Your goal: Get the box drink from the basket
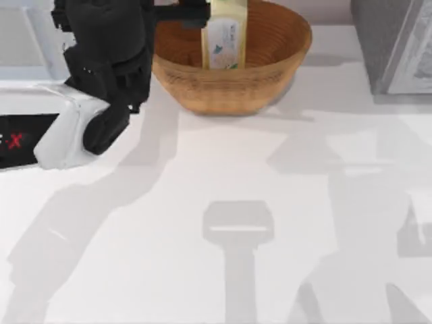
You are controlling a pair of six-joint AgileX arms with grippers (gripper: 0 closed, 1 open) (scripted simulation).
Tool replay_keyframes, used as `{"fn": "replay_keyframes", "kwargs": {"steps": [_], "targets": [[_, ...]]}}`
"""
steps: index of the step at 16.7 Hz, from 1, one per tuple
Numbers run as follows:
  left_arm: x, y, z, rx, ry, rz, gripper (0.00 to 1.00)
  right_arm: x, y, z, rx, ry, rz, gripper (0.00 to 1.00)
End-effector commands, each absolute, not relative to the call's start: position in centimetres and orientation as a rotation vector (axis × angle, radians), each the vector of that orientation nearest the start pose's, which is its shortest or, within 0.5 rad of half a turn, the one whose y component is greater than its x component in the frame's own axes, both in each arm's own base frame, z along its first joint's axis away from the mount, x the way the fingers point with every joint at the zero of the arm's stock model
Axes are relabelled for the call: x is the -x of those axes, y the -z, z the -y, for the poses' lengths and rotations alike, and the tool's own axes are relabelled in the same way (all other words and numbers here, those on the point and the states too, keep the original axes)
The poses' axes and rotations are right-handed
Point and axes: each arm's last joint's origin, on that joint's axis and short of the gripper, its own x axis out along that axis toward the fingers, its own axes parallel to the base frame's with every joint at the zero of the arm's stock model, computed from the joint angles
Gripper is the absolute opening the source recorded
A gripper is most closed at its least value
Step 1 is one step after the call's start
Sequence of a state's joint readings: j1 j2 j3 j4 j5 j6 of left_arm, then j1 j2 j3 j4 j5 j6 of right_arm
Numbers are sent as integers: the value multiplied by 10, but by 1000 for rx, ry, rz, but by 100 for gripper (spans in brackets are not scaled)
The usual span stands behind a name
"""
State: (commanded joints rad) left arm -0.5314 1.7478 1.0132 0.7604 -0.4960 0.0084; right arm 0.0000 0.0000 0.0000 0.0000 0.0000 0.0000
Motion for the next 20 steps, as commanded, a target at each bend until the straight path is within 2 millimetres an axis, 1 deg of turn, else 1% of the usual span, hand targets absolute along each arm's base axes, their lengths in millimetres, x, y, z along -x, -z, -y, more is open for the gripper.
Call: {"fn": "replay_keyframes", "kwargs": {"steps": [2,5,7,9,11,14,15,16,18,20], "targets": [[-363,-215,214,16,17,14,100,-106,-160,1,0,0,0,100],[-378,-174,253,12,17,7,100,-106,-160,1,0,0,0,100],[-382,-150,271,9,16,1,100,-106,-160,1,0,0,0,100],[-384,-134,281,6,16,-4,100,-106,-160,1,0,0,0,100],[-384,-127,285,5,16,-7,100,-106,-160,1,0,0,0,100],[-384,-127,285,5,16,-7,100,-106,-160,1,0,0,0,100],[-385,-136,283,17,12,9,100,-106,-160,1,0,0,0,100],[-385,-134,283,14,13,6,100,-106,-160,1,0,0,0,100],[-391,-130,284,5,15,-5,100,-106,-160,1,0,0,0,100],[-402,-128,286,5,16,-7,100,-106,-160,1,0,0,0,100]]}}
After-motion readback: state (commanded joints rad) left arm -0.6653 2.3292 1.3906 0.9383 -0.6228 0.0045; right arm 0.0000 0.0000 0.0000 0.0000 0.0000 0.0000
